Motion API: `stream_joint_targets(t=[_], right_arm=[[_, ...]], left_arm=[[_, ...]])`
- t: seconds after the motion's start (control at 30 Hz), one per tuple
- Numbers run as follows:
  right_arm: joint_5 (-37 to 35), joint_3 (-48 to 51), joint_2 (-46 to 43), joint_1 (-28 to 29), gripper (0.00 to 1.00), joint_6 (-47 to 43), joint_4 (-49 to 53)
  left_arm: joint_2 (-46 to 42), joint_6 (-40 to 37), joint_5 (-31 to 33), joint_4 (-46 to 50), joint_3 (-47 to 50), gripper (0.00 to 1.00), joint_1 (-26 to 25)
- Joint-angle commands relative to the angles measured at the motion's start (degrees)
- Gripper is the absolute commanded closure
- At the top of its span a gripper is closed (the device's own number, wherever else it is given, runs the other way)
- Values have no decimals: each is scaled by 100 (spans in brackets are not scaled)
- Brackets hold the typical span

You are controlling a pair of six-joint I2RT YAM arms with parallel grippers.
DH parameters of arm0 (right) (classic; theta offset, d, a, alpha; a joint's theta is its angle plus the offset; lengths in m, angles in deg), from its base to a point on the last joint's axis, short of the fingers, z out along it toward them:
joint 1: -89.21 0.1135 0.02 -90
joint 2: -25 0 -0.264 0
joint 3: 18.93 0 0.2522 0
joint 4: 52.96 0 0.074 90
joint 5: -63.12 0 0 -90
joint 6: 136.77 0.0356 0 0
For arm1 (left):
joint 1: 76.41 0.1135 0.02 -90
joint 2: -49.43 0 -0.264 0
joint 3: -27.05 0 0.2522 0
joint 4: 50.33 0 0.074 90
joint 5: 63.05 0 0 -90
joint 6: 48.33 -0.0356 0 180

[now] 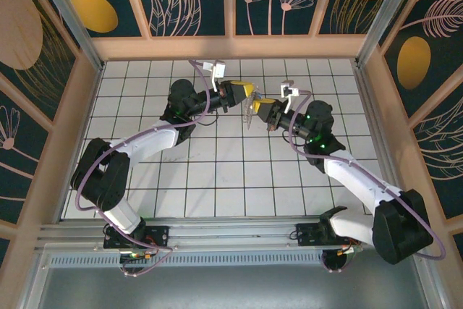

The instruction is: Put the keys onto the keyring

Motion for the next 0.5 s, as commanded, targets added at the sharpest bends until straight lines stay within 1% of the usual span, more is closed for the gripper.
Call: stream_joint_targets(t=[0.0,0.3,0.47], right_arm=[[144,-12,-139,36,100,-39,64],[200,-378,247,532,100,-238,324],[-4,-356,207,475,100,-339,432]], left_arm=[[-245,71,182,-424,5,100,-34],[-255,108,210,-516,66,100,-43],[-248,130,219,-564,111,100,-52]])
